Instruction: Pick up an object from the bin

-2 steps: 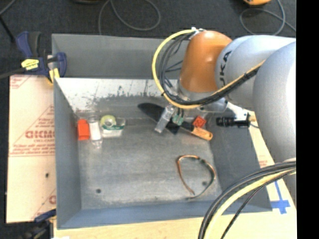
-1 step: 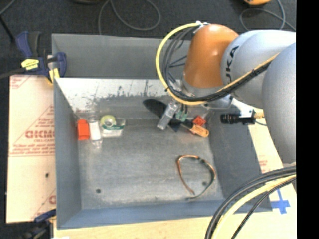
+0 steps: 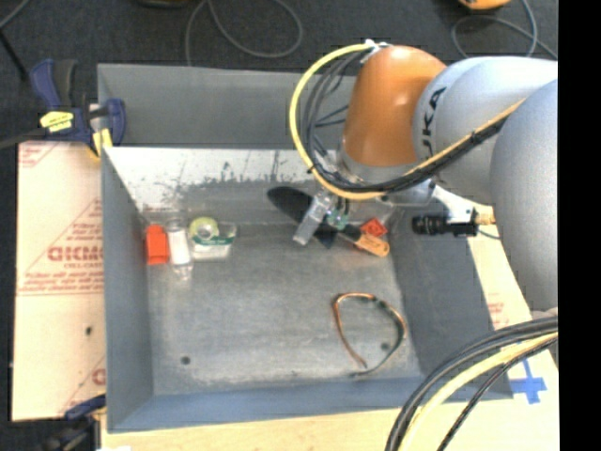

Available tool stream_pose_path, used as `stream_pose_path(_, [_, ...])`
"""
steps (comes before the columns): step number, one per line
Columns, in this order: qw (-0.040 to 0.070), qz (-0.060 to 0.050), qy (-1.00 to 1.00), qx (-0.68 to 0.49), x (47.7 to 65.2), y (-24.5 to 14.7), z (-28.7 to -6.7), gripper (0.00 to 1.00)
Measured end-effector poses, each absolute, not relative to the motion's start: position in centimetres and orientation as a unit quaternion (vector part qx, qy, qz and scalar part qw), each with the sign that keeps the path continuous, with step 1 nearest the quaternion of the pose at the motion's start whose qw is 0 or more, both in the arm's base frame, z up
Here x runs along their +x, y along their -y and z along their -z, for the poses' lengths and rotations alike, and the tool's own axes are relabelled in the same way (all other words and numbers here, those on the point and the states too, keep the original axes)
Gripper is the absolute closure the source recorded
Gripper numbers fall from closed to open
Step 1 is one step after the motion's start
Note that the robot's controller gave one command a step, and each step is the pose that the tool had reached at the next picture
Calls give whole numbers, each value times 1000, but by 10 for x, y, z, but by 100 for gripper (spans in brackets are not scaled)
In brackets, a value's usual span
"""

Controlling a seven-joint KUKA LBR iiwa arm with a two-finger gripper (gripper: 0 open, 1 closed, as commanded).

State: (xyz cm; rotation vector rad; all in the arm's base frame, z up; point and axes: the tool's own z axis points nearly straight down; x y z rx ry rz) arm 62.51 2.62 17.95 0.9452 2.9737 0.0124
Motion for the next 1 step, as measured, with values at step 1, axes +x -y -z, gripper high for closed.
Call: stream_pose_path(1, [6, -2, -951, 310, 627, -35, -208, 100])
